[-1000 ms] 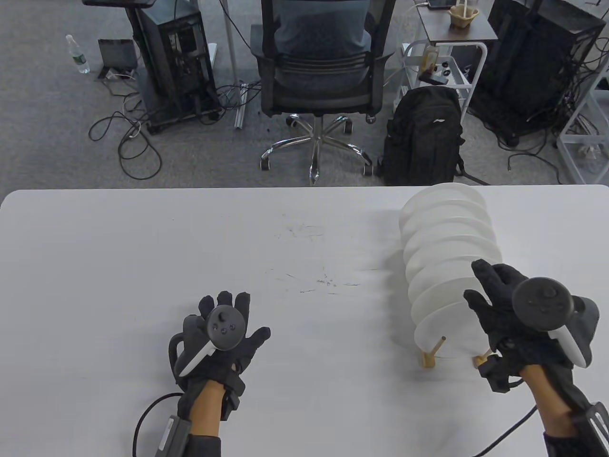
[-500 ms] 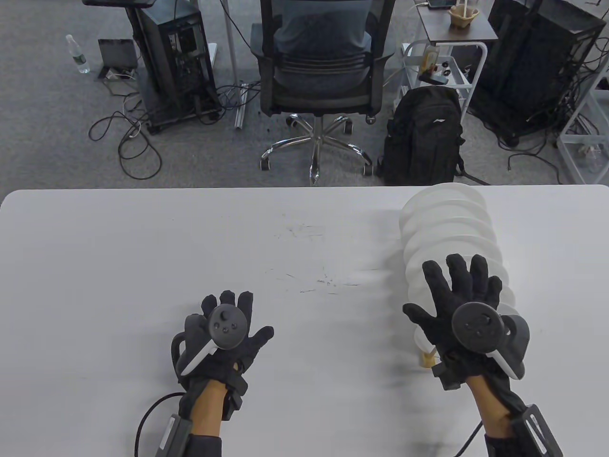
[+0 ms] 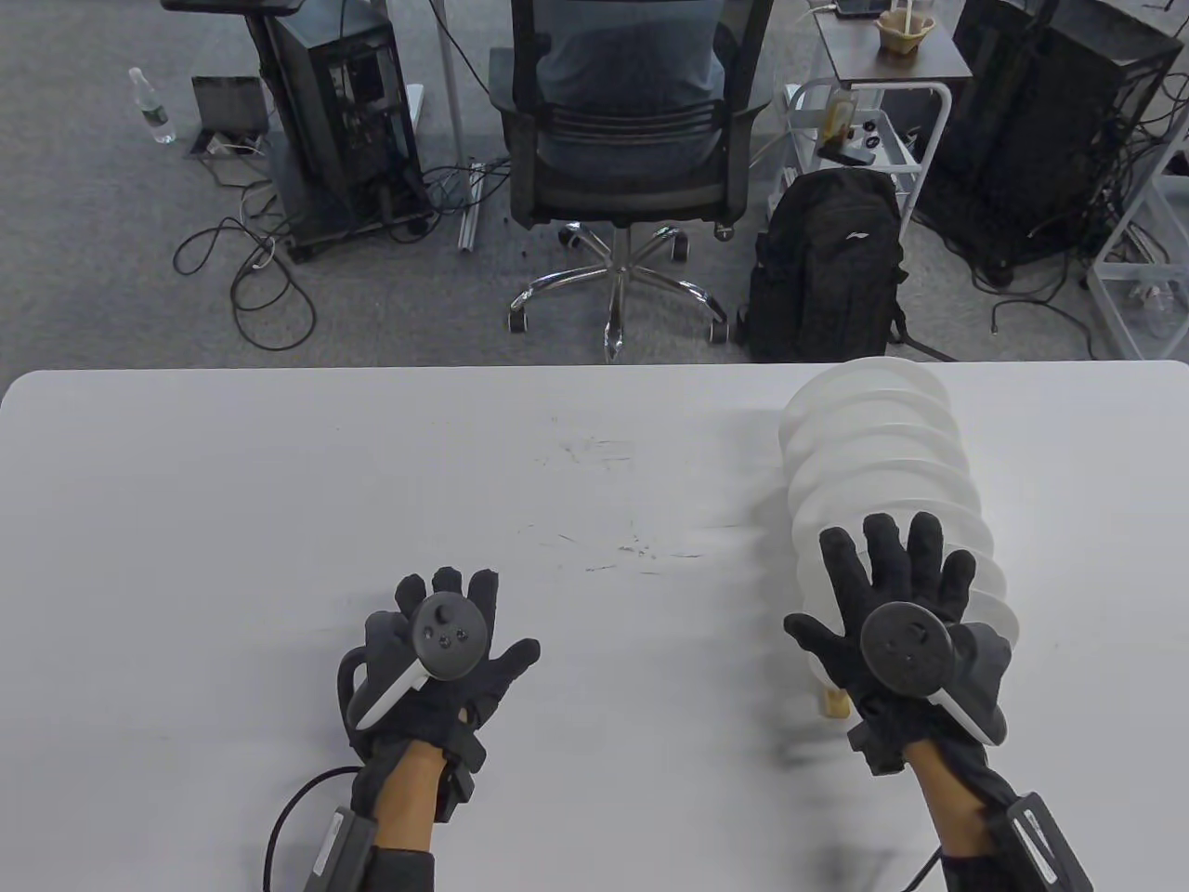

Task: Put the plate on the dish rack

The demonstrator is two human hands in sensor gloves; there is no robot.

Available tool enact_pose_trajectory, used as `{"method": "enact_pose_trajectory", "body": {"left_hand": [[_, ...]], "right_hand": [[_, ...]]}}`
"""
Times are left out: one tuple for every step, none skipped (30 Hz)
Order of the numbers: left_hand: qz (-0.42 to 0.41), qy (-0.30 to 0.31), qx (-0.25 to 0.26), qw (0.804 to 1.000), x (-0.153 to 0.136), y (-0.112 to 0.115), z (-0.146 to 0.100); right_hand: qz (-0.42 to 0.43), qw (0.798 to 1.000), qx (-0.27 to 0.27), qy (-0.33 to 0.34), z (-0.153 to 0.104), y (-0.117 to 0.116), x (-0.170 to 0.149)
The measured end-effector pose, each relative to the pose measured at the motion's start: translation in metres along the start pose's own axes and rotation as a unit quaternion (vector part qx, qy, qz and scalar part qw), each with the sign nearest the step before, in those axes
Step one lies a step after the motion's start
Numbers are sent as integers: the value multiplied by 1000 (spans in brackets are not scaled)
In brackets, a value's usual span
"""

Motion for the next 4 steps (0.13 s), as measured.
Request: {"method": "enact_pose_trajectory", "body": {"left_hand": [[0, 0, -1, 1000, 0, 0, 0], [1, -1, -2, 1000, 0, 0, 0], [1, -1, -3, 1000, 0, 1, 0], [0, -1, -5, 1000, 0, 1, 0]], "right_hand": [[0, 1000, 1, 0, 0, 0, 0], [1, 1000, 1, 0, 0, 1, 0], [2, 1000, 2, 0, 0, 0, 0], [4, 1000, 5, -2, 0, 0, 0]]}}
Point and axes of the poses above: the tracker on the back of each hand, its own x axis roughly to the thumb side, its own z axis roughly from the wrist to the fingertips, y = z × x, the point moved 1 cm from there along z, roughly from the wrist to the fingertips, and after that the axes turned 10 degrees about -x, right-handed, at the moved point
